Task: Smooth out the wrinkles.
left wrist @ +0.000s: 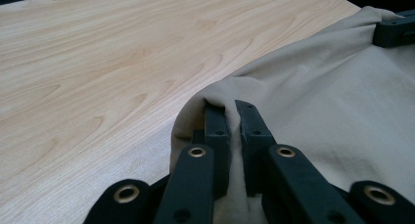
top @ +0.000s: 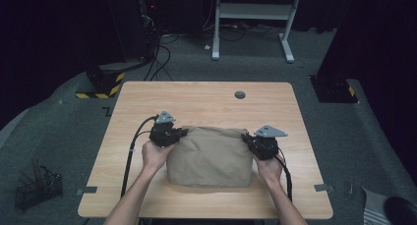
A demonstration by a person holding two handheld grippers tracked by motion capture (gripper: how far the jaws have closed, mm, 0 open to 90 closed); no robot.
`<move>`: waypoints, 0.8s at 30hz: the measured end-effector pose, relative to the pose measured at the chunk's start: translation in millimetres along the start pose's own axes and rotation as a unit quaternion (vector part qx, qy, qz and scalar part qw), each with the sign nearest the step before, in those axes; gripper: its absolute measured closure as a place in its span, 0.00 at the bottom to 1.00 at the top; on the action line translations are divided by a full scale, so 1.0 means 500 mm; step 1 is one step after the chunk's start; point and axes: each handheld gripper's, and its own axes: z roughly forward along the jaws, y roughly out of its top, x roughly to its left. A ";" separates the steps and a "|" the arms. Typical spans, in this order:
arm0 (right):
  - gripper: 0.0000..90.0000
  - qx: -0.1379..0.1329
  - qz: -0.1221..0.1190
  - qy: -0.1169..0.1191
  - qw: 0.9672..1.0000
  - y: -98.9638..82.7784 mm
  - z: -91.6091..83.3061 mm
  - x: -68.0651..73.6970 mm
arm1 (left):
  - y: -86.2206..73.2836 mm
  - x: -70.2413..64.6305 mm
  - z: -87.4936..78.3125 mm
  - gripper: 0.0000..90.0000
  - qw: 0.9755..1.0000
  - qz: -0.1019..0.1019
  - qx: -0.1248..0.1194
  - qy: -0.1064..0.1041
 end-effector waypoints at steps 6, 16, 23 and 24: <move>0.98 0.006 0.008 0.000 1.000 -0.006 0.015 -0.002 | -0.009 0.006 0.015 0.94 1.000 0.000 0.007 0.010; 0.97 0.021 0.019 0.002 1.000 -0.022 0.033 -0.009 | -0.029 0.027 0.037 0.94 0.999 -0.034 0.005 -0.011; 0.97 0.031 0.029 0.005 0.999 -0.030 0.046 -0.012 | -0.038 0.032 0.043 0.94 0.999 -0.041 0.010 -0.016; 0.97 0.033 0.026 0.004 0.999 -0.031 0.048 -0.011 | -0.039 0.032 0.046 0.94 0.999 -0.036 0.015 -0.012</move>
